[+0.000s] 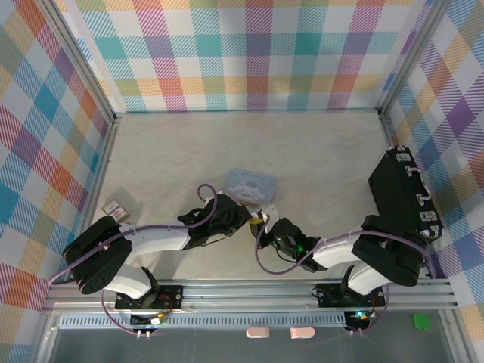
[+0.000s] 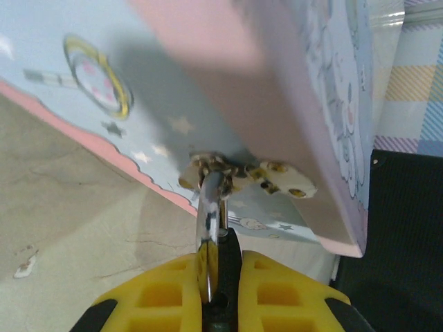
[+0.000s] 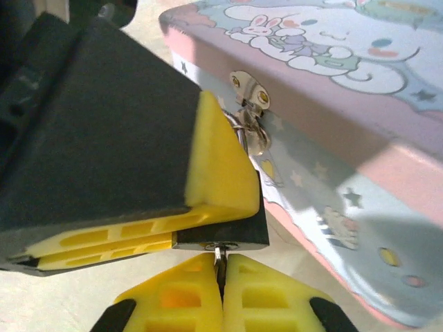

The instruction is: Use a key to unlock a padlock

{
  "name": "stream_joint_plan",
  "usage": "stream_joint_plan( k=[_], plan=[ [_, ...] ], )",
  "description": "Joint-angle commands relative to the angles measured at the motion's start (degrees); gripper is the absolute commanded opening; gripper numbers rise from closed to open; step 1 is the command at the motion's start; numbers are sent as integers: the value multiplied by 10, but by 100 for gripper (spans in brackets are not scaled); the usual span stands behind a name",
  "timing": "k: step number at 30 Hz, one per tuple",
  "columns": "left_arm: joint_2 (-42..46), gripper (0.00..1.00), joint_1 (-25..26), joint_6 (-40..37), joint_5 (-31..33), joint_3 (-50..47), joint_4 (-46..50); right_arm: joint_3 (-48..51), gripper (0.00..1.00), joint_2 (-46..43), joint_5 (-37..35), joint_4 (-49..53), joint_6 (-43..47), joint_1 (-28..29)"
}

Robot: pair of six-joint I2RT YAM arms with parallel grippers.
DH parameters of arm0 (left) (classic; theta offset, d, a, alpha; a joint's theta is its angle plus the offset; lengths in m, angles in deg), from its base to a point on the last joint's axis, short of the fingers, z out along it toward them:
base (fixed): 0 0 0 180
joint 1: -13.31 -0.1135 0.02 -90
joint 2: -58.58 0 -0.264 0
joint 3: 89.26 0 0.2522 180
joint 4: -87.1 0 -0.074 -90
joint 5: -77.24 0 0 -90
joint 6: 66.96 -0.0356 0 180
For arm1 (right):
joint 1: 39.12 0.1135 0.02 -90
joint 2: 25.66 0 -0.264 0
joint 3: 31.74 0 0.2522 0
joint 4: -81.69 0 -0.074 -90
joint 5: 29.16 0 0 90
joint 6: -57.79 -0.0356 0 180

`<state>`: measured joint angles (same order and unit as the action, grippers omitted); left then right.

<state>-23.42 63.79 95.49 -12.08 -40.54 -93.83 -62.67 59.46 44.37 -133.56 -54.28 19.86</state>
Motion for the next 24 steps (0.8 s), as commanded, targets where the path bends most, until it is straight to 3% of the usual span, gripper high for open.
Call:
stream_joint_plan(
  k=[1,6,11,16,24],
  plan=[
    [-1,0,-6,-64,17,37,30,-5,0,10,23,33,-119,-31],
    [-37,0,-6,-90,11,73,64,-2,0,44,47,11,-173,-62],
    [-57,7,-6,-87,2,79,68,2,0,61,66,15,-204,-90],
    [-71,26,-9,-105,-22,86,52,-22,0,66,62,85,-210,-92],
    [-39,42,-35,-141,-10,79,95,-10,0,67,69,84,-240,-114]
  ],
)
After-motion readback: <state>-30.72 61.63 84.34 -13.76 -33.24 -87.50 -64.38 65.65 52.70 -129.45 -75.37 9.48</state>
